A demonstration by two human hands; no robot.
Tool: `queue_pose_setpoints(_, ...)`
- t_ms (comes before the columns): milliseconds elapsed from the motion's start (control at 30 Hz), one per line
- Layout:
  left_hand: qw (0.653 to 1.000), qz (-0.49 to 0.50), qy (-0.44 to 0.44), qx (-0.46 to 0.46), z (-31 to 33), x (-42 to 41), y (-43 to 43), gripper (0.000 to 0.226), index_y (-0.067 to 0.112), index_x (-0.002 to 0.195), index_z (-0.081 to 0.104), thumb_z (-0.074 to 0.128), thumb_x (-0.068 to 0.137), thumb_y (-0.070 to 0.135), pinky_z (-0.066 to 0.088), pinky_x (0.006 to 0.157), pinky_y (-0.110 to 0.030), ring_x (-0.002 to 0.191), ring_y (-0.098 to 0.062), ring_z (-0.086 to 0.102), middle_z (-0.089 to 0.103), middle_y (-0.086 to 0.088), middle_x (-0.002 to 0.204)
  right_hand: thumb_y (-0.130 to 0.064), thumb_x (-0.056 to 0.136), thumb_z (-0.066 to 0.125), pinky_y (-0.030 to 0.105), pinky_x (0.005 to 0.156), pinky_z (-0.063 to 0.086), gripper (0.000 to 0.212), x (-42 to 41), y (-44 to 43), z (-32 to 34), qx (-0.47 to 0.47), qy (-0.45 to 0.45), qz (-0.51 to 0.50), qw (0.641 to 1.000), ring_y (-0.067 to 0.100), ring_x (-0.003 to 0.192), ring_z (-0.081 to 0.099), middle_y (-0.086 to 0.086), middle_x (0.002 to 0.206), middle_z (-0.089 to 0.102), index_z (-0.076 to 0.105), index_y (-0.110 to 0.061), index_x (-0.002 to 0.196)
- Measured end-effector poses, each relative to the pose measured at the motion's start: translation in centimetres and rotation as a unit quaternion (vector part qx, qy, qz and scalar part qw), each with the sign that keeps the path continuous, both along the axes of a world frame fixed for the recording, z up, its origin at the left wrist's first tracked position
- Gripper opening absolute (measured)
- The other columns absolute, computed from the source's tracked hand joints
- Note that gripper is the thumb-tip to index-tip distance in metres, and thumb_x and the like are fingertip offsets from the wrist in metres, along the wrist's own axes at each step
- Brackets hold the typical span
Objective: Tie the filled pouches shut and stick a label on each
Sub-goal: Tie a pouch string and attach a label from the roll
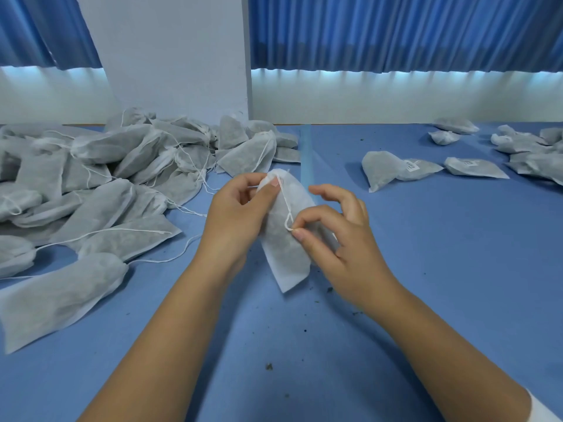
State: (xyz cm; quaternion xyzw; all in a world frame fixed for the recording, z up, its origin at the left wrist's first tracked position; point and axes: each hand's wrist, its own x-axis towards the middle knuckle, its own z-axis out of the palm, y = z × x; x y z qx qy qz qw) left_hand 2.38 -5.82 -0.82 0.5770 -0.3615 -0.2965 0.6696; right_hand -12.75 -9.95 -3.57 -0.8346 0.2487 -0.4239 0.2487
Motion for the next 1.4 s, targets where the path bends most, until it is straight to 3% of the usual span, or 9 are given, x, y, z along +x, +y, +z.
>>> queue_pose_setpoints(267,0.991,-0.070,0.110,-0.004,0.3,-0.8,0.3,0.020,0.004,0.101,0.067,0.065,0.094,0.023,0.052,0.083,-0.035,0.084,-0.020,0.062,0.065,-0.012,0.094,-0.011,0.093,0.062,0.009,0.084,0.038,0.008,-0.4,-0.9,0.2,0.060,-0.045,0.019,0.997,0.000,0.105,0.053,-0.008,0.104,0.060,0.063,-0.019,0.092)
queue_pose_setpoints(333,0.992,-0.097,0.080,0.011,0.3,-0.7,0.4,0.019,0.008,0.099,0.068,0.071,0.089,0.024,0.055,0.080,-0.029,0.078,-0.014,0.069,0.072,-0.003,0.088,-0.011,0.094,0.061,0.012,0.084,0.040,0.008,-0.5,-1.1,0.2,0.066,-0.062,0.012,0.996,0.001,0.104,0.054,-0.010,0.104,0.060,0.063,-0.019,0.092)
queue_pose_setpoints(500,0.989,-0.123,0.014,0.076,0.0,-0.7,0.4,0.033,0.005,0.111,0.070,0.077,0.084,0.022,0.056,0.095,-0.043,0.100,-0.027,0.072,0.076,-0.011,0.102,-0.012,0.093,0.063,0.020,0.083,0.046,0.010,-0.5,-1.2,0.3,0.075,-0.069,0.007,0.995,0.001,0.105,0.055,-0.011,0.106,0.060,0.065,-0.022,0.090)
queue_pose_setpoints(767,0.997,-0.044,0.029,0.065,-0.4,0.8,-0.1,0.015,0.008,0.100,0.071,0.073,0.085,0.010,0.055,0.075,-0.032,0.076,-0.015,0.069,0.075,-0.001,0.083,-0.008,0.091,0.063,0.026,0.069,0.048,0.017,-1.0,-1.5,0.9,0.164,-0.089,0.026,0.982,0.008,0.089,0.062,-0.013,0.103,0.066,0.066,-0.024,0.088)
queue_pose_setpoints(933,0.996,-0.005,-0.007,0.094,-0.4,2.2,-0.1,0.003,0.011,0.085,0.071,0.072,0.083,0.012,0.045,0.075,-0.036,0.076,-0.021,0.060,0.067,-0.004,0.079,-0.001,0.086,0.057,0.005,0.060,0.041,0.021,-1.9,-3.8,0.7,0.259,-0.063,-0.088,0.960,-0.005,0.061,0.050,-0.006,0.099,0.059,0.061,-0.019,0.096)
queue_pose_setpoints(1033,0.990,-0.020,-0.056,0.130,-0.5,2.1,-0.1,0.023,0.005,0.081,0.067,0.072,0.067,0.023,0.038,0.072,-0.034,0.073,-0.018,0.052,0.059,-0.003,0.074,-0.007,0.082,0.062,0.004,0.055,0.039,0.021,-2.0,-4.0,0.2,0.275,0.020,-0.080,0.958,0.001,0.072,0.053,-0.003,0.105,0.056,0.058,-0.024,0.093)
queue_pose_setpoints(1133,0.979,-0.043,-0.108,0.168,-0.5,1.5,-0.1,0.043,0.000,0.089,0.065,0.063,0.056,0.027,0.037,0.070,-0.033,0.072,-0.017,0.051,0.058,-0.001,0.074,-0.008,0.080,0.066,0.012,0.067,0.043,0.027,-1.8,-3.9,-0.1,0.237,0.071,-0.064,0.967,0.004,0.096,0.056,-0.003,0.114,0.055,0.057,-0.031,0.091)
queue_pose_setpoints(1300,0.968,-0.070,-0.147,0.190,-0.8,1.3,-0.3,0.039,0.005,0.088,0.065,0.062,0.056,0.028,0.038,0.069,-0.032,0.071,-0.015,0.052,0.058,0.003,0.074,-0.017,0.089,0.066,0.005,0.073,0.043,0.031,-1.4,-4.0,-1.0,0.143,0.080,-0.064,0.984,0.001,0.106,0.051,-0.011,0.120,0.045,0.052,-0.038,0.107)
queue_pose_setpoints(1400,0.968,-0.080,-0.146,0.190,-0.9,1.3,-0.3,0.038,0.005,0.088,0.066,0.062,0.057,0.028,0.039,0.070,-0.032,0.071,-0.015,0.052,0.059,0.004,0.073,-0.028,0.089,0.069,0.012,0.074,0.044,0.045,-1.2,-4.2,-1.4,0.202,0.055,-0.068,0.975,-0.001,0.102,0.056,-0.013,0.120,0.049,0.046,-0.032,0.127)
